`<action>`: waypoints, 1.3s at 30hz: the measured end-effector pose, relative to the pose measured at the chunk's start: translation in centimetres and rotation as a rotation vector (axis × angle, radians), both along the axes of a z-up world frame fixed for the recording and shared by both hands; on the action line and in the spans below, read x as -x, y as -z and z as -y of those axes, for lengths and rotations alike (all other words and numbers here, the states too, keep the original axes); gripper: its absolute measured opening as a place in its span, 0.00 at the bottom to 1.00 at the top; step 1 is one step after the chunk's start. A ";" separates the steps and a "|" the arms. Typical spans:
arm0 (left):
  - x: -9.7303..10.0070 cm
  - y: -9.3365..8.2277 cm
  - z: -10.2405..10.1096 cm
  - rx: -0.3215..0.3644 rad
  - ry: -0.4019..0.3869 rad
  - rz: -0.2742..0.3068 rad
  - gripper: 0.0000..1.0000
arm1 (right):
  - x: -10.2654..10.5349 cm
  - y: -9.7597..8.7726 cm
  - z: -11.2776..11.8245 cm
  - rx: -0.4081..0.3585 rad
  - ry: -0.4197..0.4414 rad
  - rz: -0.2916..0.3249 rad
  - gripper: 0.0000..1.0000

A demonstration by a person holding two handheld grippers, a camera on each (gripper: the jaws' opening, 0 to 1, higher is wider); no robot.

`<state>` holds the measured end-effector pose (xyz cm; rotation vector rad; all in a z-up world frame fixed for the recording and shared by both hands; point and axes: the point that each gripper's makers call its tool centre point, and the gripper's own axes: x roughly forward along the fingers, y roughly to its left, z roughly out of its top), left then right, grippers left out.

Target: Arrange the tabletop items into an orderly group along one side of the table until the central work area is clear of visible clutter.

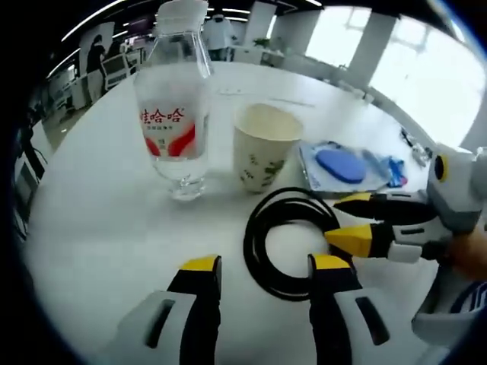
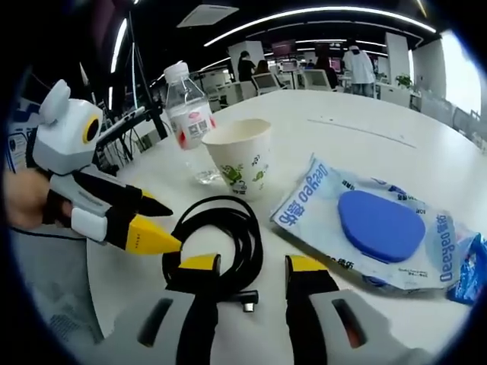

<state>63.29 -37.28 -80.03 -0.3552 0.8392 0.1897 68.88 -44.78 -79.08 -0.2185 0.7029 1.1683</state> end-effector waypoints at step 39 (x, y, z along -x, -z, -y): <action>0.4 -5.4 -0.1 0.128 -0.084 0.033 0.00 | -0.8 -3.4 -0.3 -0.056 0.086 -0.178 0.00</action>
